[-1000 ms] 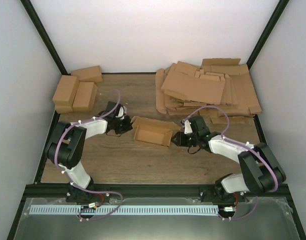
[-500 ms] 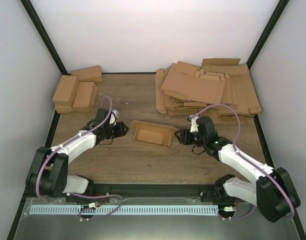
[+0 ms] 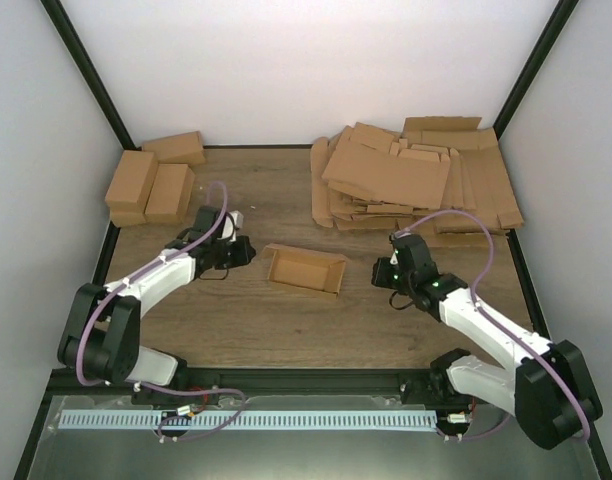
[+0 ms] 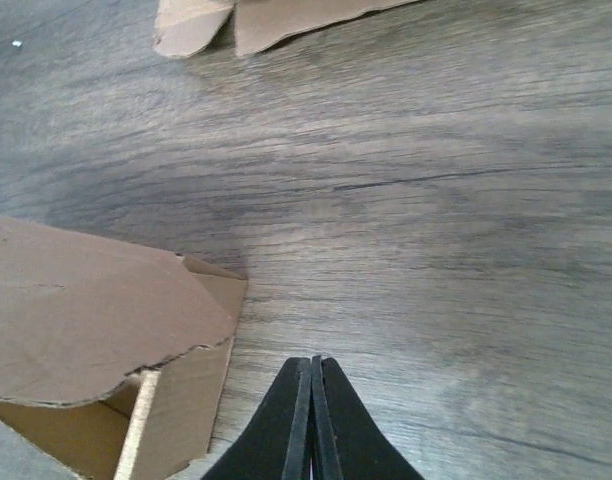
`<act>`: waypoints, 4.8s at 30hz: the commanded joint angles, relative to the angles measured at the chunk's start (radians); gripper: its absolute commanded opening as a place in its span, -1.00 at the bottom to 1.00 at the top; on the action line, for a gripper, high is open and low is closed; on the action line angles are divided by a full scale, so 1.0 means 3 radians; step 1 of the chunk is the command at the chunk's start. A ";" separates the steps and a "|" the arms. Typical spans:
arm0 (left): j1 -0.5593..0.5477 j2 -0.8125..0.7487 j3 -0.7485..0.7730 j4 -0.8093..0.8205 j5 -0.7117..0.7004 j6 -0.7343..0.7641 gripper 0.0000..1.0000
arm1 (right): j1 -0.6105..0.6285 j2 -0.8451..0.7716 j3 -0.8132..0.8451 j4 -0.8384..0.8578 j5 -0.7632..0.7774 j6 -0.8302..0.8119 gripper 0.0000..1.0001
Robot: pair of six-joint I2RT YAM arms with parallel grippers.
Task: Fold the paper box
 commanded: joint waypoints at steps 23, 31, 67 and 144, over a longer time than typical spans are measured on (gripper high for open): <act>-0.0323 0.0284 0.0230 0.0134 0.0596 0.0138 -0.91 | 0.0069 0.0669 0.0489 0.0440 -0.1258 -0.0241 -0.98; -0.0339 0.0274 0.0066 0.0167 0.0503 0.0146 -0.91 | 0.0087 0.0742 0.0291 0.0626 -0.1225 -0.0114 -0.99; -0.0003 -0.0674 0.0646 -0.1516 -0.1341 -0.0244 -0.16 | 0.0112 0.0096 0.0957 -0.1045 0.0021 0.0165 0.08; -0.0082 0.0500 0.0800 -0.0613 0.1634 -0.1181 -0.09 | 0.0253 0.1519 0.1840 -0.0691 -0.1687 0.2582 -0.37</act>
